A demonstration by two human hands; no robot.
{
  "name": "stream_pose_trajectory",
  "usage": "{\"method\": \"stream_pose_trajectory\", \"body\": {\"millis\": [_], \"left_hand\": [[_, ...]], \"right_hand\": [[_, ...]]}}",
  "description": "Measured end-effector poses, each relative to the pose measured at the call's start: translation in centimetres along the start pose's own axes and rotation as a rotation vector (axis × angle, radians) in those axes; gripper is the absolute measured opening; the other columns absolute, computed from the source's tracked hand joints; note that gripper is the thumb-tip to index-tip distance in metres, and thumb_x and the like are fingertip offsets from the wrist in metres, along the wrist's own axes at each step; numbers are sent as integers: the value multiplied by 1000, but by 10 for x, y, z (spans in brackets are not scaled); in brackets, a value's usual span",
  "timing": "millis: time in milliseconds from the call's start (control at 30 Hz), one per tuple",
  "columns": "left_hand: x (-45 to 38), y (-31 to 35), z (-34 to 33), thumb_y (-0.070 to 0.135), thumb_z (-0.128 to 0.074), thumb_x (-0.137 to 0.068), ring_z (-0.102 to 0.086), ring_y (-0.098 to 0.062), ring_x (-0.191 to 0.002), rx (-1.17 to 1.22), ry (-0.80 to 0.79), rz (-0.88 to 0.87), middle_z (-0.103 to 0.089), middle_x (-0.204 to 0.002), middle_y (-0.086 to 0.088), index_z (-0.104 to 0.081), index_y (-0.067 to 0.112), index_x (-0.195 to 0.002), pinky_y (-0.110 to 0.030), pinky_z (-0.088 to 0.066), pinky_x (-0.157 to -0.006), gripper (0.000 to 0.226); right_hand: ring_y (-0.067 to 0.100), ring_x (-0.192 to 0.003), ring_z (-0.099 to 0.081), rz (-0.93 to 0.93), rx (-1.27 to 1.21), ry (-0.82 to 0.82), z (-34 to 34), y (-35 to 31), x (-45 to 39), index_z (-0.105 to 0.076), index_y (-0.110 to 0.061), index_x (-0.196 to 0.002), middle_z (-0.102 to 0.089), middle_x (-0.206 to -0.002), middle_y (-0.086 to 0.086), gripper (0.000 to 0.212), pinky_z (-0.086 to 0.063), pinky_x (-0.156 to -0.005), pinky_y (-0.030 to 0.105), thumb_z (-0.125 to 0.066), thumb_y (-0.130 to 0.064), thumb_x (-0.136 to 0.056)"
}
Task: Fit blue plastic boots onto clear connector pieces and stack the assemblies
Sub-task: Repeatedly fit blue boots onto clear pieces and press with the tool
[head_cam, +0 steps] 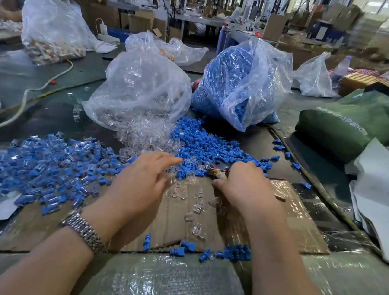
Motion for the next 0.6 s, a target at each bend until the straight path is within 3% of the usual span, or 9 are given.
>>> {"method": "stream_pose_trajectory", "body": {"millis": [100,200,367,600], "left_hand": [[-2,2,-16,15,-35,-108,-36,-10,-142,-83,-89,-16,-40,-158,12,-39,37,-153,-34,-25,-121,51],[-3,7,-21,13,-35,-104,-37,-12,-139,-137,-128,-60,-40,-157,14,-42,36,-152,-42,-29,-117,53],[-1,16,-15,9,-43,-101,-46,-14,-126,-40,-89,-100,-54,-143,12,-61,28,-137,-39,-35,-112,44],[10,20,-11,16,-60,-93,-47,-1,-123,64,-133,-147,-57,-129,19,-69,32,-122,-28,-40,-110,34]], "right_hand": [[35,-130,-40,31,12,81,4,-10,-1,-56,-12,-129,-45,-137,14,49,-39,-106,53,-59,-49,-97],[26,-130,-37,251,44,172,11,-41,-2,-57,-24,-134,-45,-137,3,34,-31,-107,49,-57,-32,-101],[24,-122,-39,381,165,166,1,-64,1,-71,-30,-117,-53,-121,-1,24,-28,-102,47,-53,-23,-103],[22,-112,-42,403,117,159,2,-67,8,-69,-33,-104,-62,-103,-5,17,-27,-93,48,-55,-24,-100]]}}
Point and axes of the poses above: each hand's wrist, its own x-axis away from the middle knuckle, its own z-axis out of the back of the hand, y = z × x, the point moved 9 cm from there along -x, towards the middle knuckle
